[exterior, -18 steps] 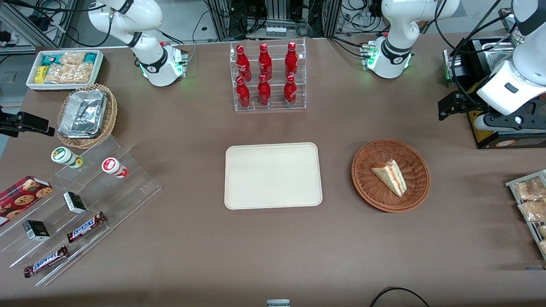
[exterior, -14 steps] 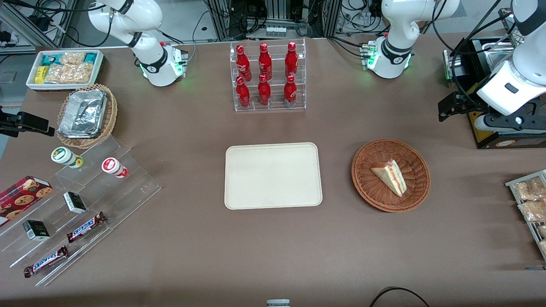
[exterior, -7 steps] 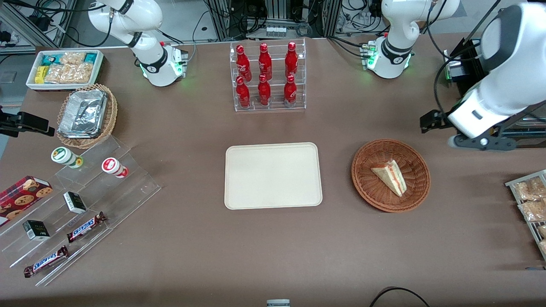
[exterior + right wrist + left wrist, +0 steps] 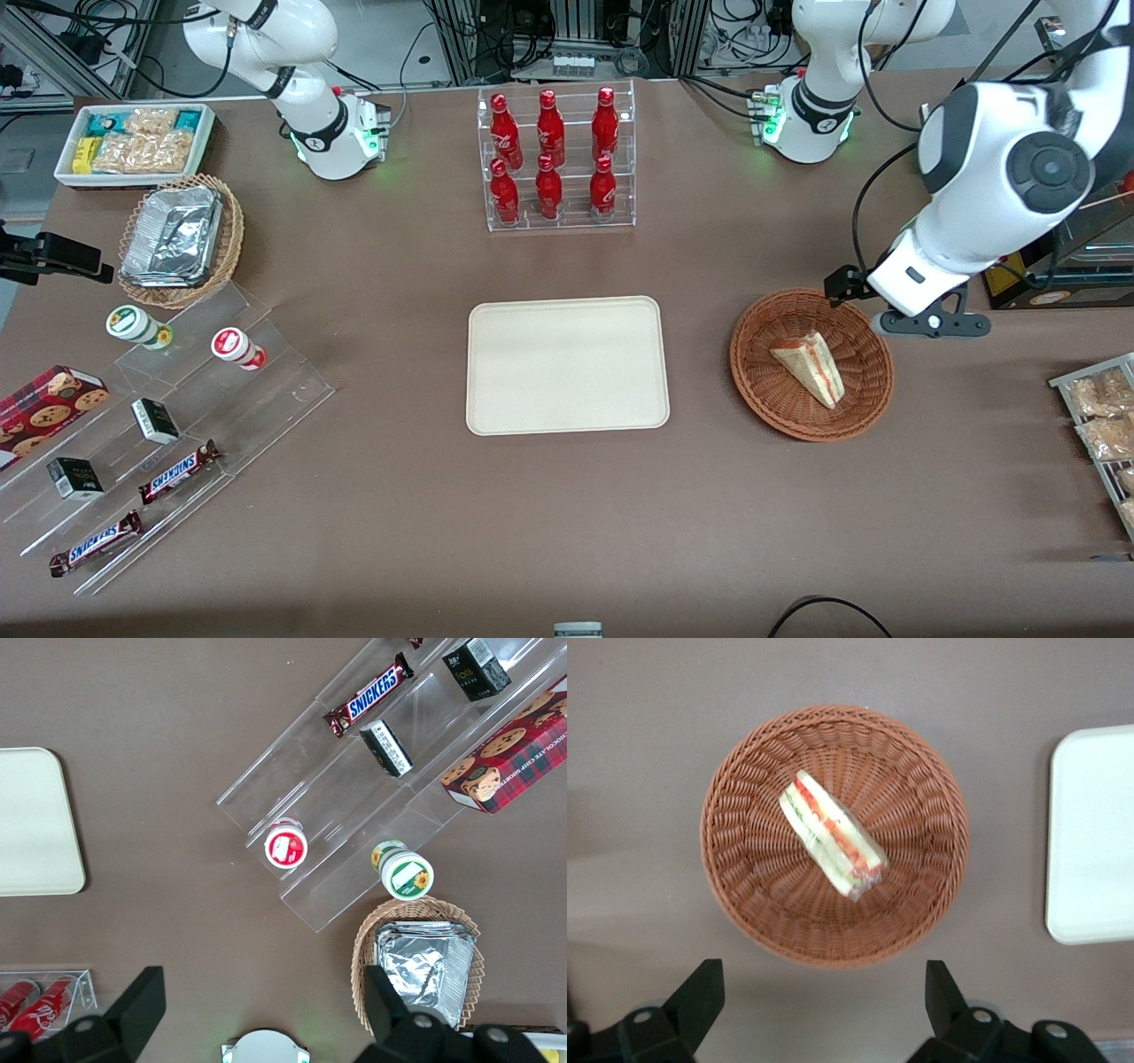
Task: Place sandwich from basket to tray
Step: 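Move the left gripper over the wrapped sandwich in the wicker basket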
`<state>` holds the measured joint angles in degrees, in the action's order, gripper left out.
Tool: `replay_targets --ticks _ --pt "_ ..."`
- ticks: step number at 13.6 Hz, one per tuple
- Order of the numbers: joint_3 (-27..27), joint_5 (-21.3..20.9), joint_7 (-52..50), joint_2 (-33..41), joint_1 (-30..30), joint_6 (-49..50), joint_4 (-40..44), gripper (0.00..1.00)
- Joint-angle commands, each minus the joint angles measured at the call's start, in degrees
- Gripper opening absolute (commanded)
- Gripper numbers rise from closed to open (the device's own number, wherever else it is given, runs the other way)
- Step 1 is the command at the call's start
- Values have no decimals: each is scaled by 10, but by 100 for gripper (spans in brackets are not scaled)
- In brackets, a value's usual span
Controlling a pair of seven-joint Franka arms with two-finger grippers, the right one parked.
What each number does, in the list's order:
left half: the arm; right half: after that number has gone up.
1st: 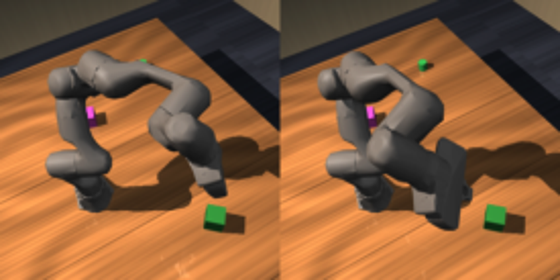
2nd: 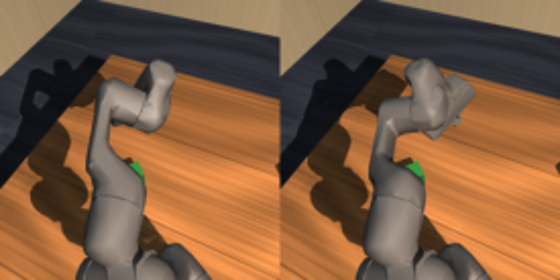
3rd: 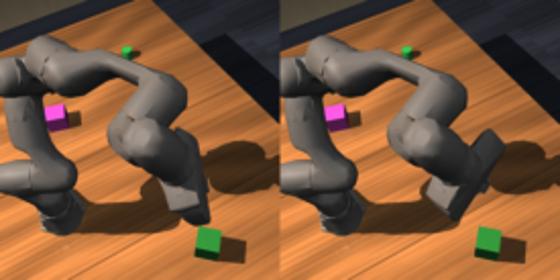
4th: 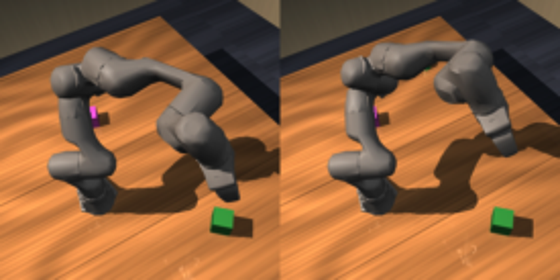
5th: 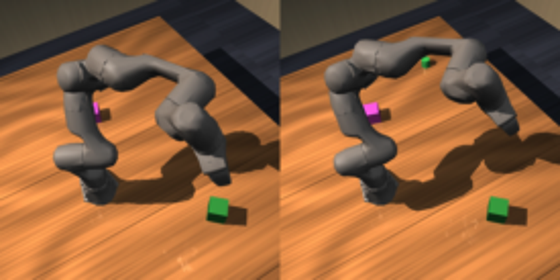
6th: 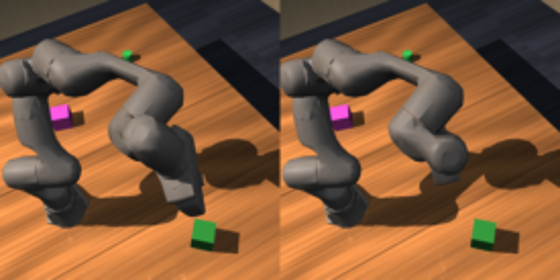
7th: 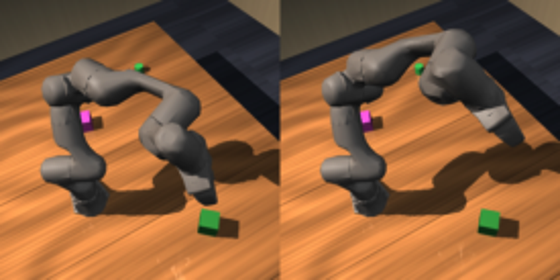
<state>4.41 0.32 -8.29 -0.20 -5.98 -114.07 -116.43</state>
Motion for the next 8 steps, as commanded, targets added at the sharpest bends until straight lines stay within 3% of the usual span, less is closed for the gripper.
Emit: replay_targets --ticks 1,8 --pt "6 -1 -54 42 -3 -92 -93 100" --pt "8 0 -271 43 -8 -256 -192 100"
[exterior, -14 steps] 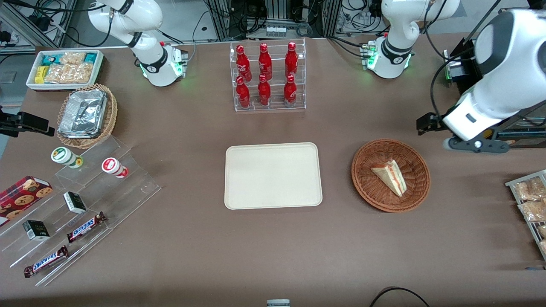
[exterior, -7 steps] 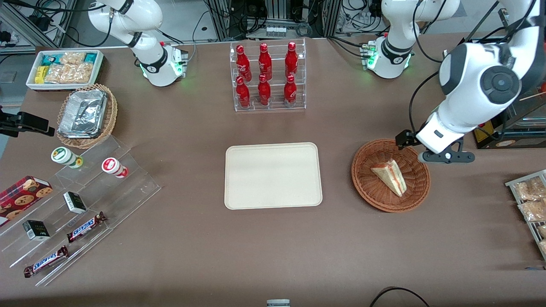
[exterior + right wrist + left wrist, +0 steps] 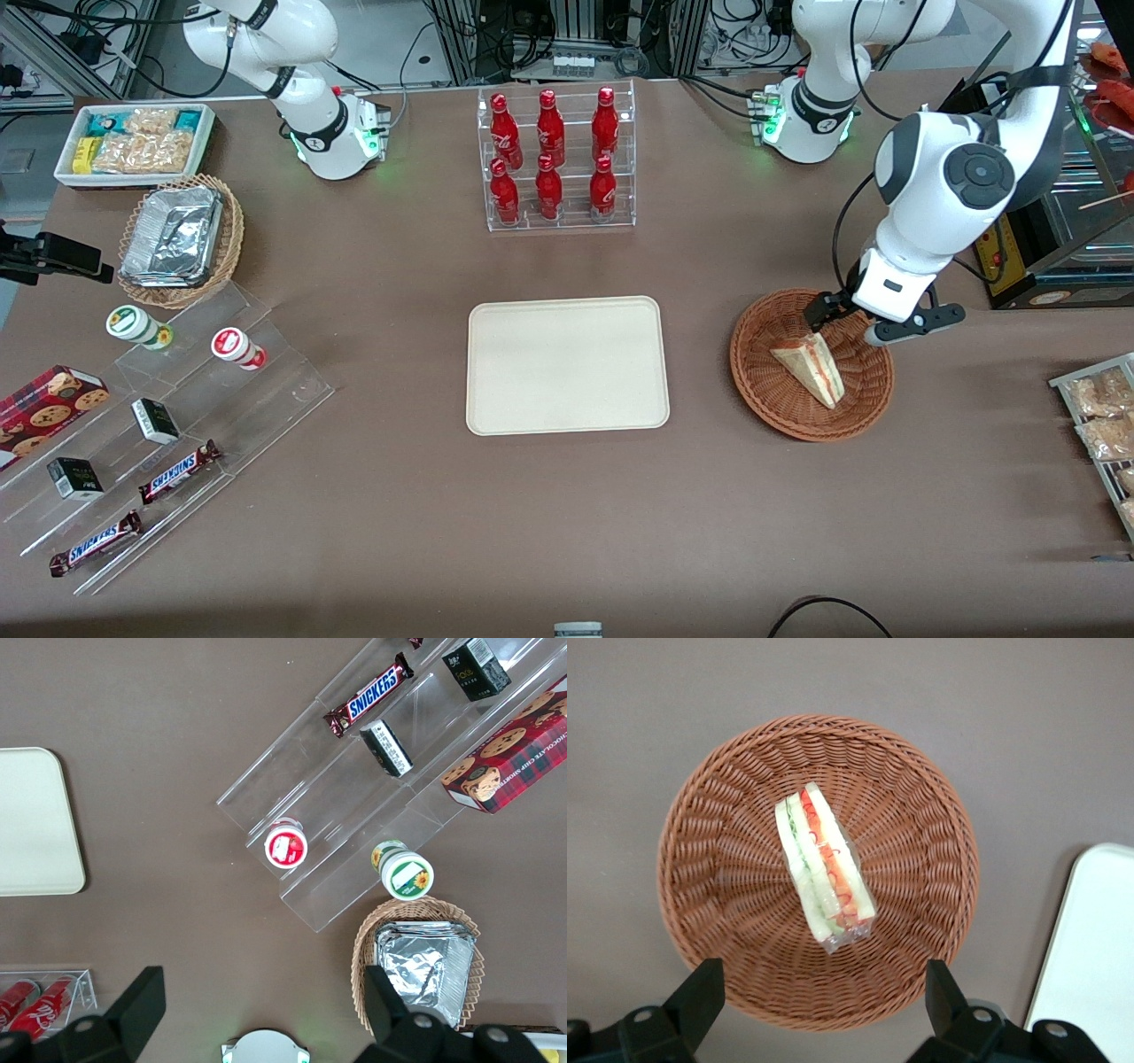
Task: Place sandwich from basket to tray
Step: 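Lower the left gripper onto the sandwich and close on it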
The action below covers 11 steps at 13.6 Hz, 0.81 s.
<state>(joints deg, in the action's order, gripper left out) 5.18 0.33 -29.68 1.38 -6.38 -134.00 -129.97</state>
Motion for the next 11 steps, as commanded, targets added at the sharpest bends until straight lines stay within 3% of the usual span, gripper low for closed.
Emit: replay_targets --ticks 1,3,6,11 --pt "0 0 -117 27 -3 -102 -81 100" --pt "0 0 -196 16 -3 -163 -105 100" --pt "-1 1 -275 -20 1 -165 -98 100" --pt "-1 1 -271 -87 -1 -161 -62 100"
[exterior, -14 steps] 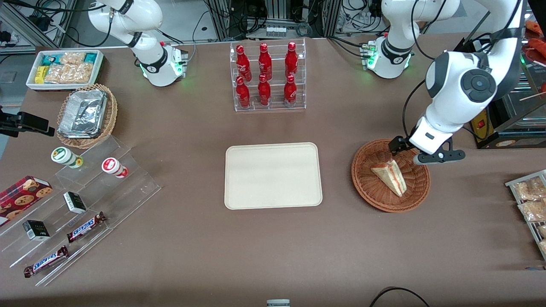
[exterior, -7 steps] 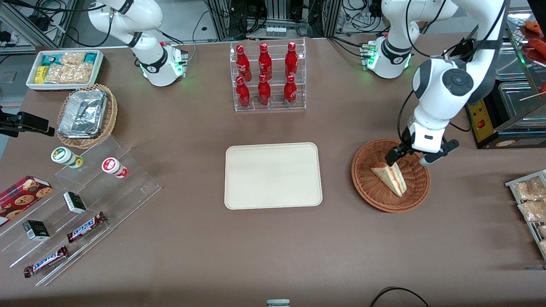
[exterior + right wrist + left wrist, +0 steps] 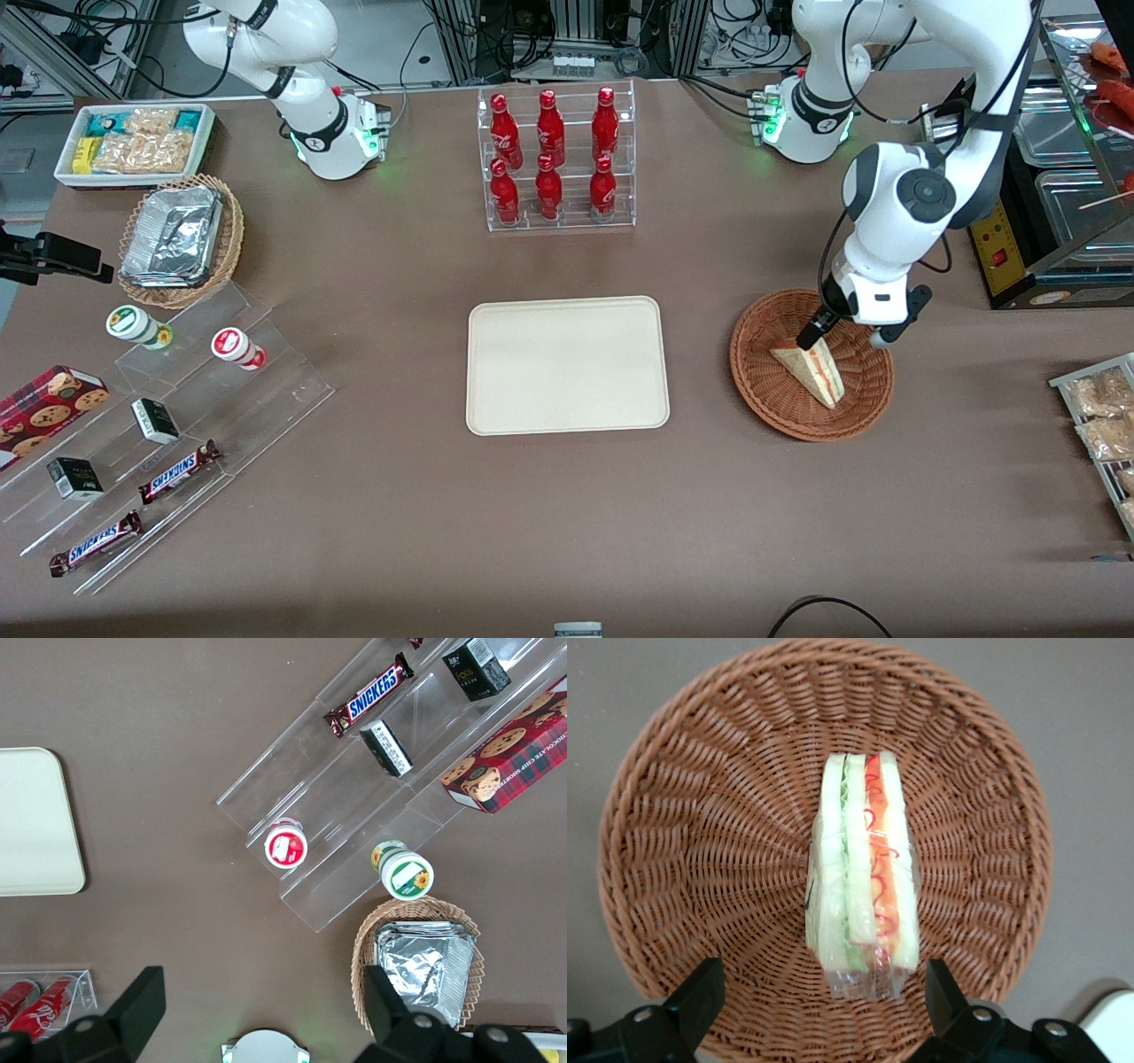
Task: Place sandwich from basket to tray
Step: 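Lower the left gripper onto the sandwich and close on it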
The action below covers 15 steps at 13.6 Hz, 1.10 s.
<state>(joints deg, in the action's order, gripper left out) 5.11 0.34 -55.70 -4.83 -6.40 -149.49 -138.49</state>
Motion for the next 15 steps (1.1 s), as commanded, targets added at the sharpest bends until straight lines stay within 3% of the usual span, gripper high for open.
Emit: replay_targets --ticks 1,5,12,13,14,15 --pt "0 1 -12 -30 0 -5 34 100" --pt "0 1 -12 -63 -1 25 81 100" --pt "0 1 -14 -90 0 25 88 99" --pt "0 1 -12 -95 -1 25 88 93" --pt "0 1 -11 -101 -2 25 87 68" --pt "0 1 -8 -103 -2 25 86 22"
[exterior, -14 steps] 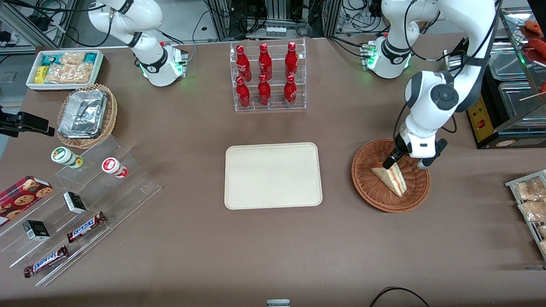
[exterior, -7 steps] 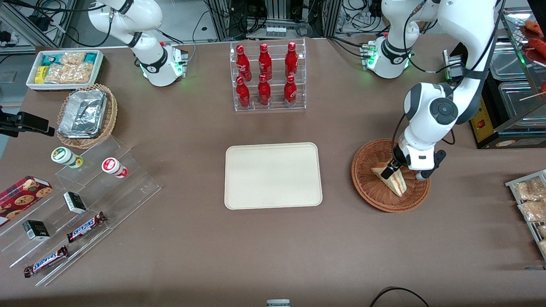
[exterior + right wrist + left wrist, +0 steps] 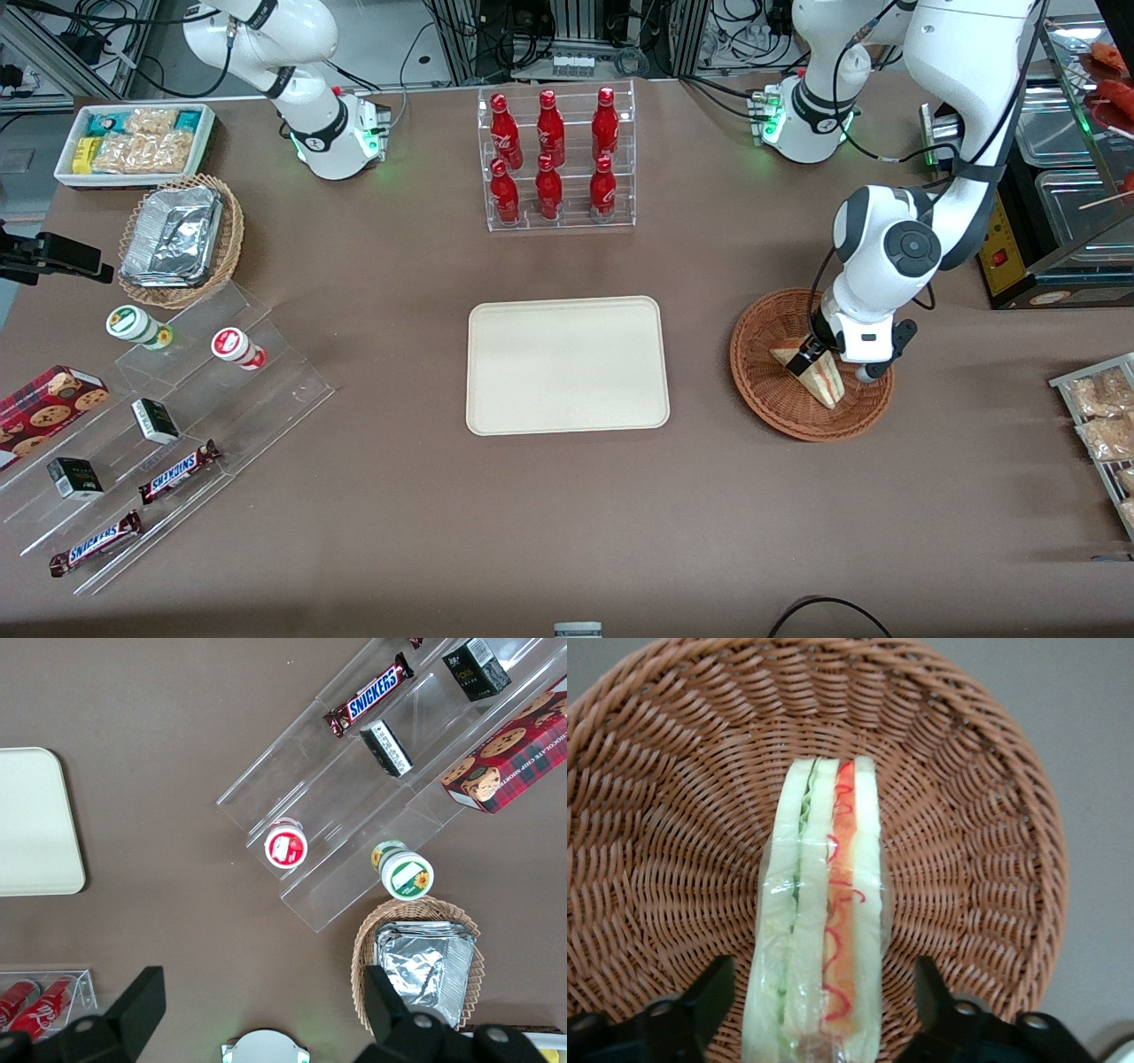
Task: Place sandwich from basket to tray
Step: 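Lower the left gripper onto the sandwich and close on it, then lift the sandwich and carry it over the cream tray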
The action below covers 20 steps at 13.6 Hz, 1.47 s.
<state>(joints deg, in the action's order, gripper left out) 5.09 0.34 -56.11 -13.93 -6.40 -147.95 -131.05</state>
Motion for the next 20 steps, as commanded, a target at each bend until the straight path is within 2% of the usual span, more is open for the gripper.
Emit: replay_targets --ticks 1,3,6,8,11,14,20 --pt "0 -2 -1 -8 -2 17 12 0" --pt "-1 -2 43 0 -1 70 33 0" --pt "-1 -5 90 -6 -5 241 138 0" --pt "2 -8 93 -17 -13 304 202 0" --pt "4 -8 93 -32 -43 320 248 0" --pt "4 -5 92 -64 -101 319 294 0" --pt "4 4 51 -180 -231 297 397 0"
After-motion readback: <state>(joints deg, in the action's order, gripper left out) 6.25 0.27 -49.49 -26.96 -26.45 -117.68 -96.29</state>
